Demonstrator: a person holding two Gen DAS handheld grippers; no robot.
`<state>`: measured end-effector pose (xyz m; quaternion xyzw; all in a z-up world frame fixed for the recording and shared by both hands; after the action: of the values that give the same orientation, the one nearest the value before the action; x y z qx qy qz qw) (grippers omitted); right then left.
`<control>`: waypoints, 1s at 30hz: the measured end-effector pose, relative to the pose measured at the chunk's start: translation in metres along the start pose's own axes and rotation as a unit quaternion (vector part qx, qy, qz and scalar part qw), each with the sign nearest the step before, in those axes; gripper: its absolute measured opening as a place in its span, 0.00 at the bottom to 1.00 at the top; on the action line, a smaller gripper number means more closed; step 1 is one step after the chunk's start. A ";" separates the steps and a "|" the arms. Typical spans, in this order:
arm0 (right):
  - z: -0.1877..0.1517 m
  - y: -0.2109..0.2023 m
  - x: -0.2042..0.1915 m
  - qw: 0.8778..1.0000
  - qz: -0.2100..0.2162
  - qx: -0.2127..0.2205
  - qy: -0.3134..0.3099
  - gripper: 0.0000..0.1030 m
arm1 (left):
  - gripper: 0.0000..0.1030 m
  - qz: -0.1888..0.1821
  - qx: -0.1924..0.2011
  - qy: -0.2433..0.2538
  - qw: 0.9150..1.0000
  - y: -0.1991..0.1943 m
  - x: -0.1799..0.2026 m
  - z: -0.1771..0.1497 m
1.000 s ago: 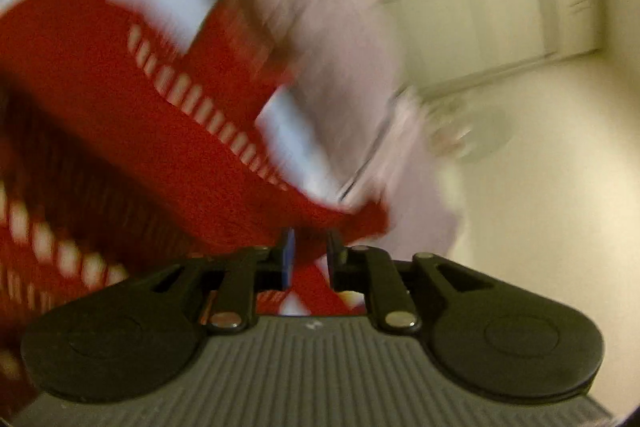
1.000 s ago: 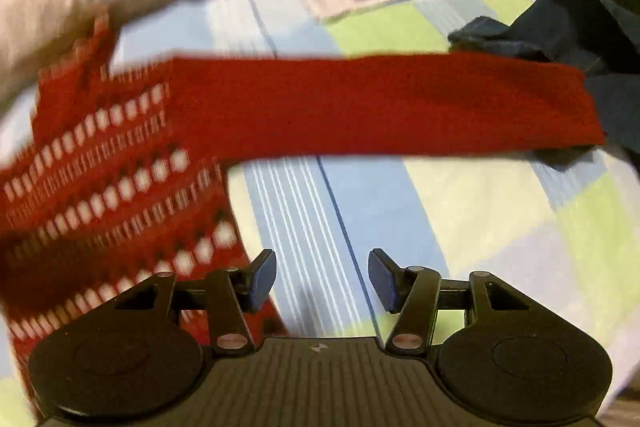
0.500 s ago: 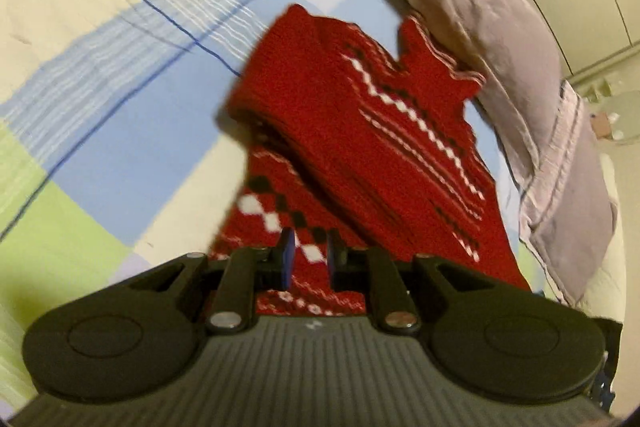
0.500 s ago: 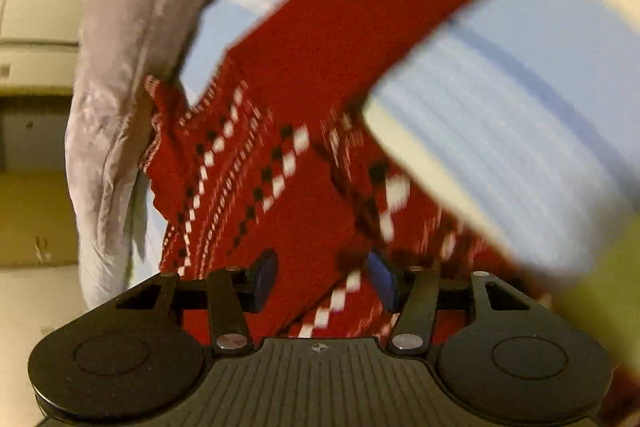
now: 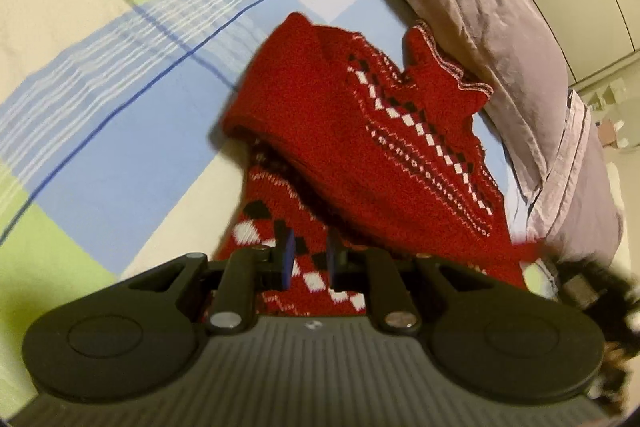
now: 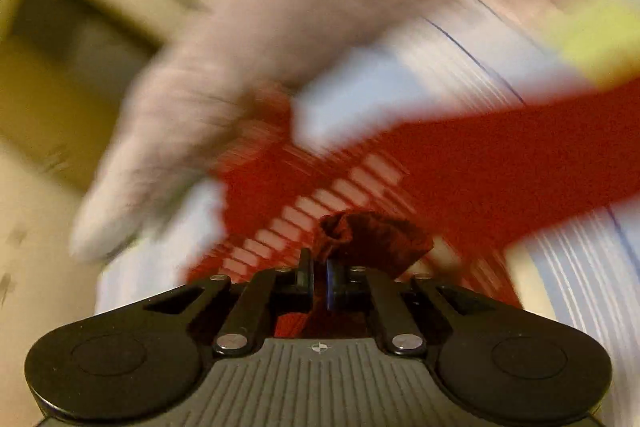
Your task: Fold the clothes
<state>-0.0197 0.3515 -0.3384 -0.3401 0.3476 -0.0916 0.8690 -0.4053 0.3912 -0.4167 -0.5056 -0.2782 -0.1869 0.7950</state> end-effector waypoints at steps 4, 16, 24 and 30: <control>0.023 -0.025 -0.006 0.995 0.006 0.081 -0.061 0.04 | 0.11 0.005 0.002 0.006 1.000 0.011 0.002 0.002; 0.002 0.017 0.099 0.990 -0.136 0.019 0.035 0.04 | 0.11 0.039 -0.023 0.038 0.998 0.033 -0.002 0.001; 0.006 0.032 0.107 0.974 -0.222 -0.036 0.017 0.05 | 0.11 0.061 0.014 0.130 0.989 0.027 0.028 0.023; 0.016 0.017 0.085 0.980 -0.201 0.001 -0.003 0.05 | 0.11 0.066 0.014 0.178 0.982 0.055 0.041 0.047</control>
<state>0.0525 0.3393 -0.3867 -0.4028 0.2695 -0.2640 0.8339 -0.3532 0.4560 -0.4140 -0.4701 -0.1008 -0.2173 0.8495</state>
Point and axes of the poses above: each gripper's, at about its wrist camera, not at the fingertips, and y roughly the way its jaws point, x to its right, z to its top, the point moved 4 cm from there along y, roughly the way its jaws point, and after that the axes turned 9 degrees about -z, right-handed, at the moved point
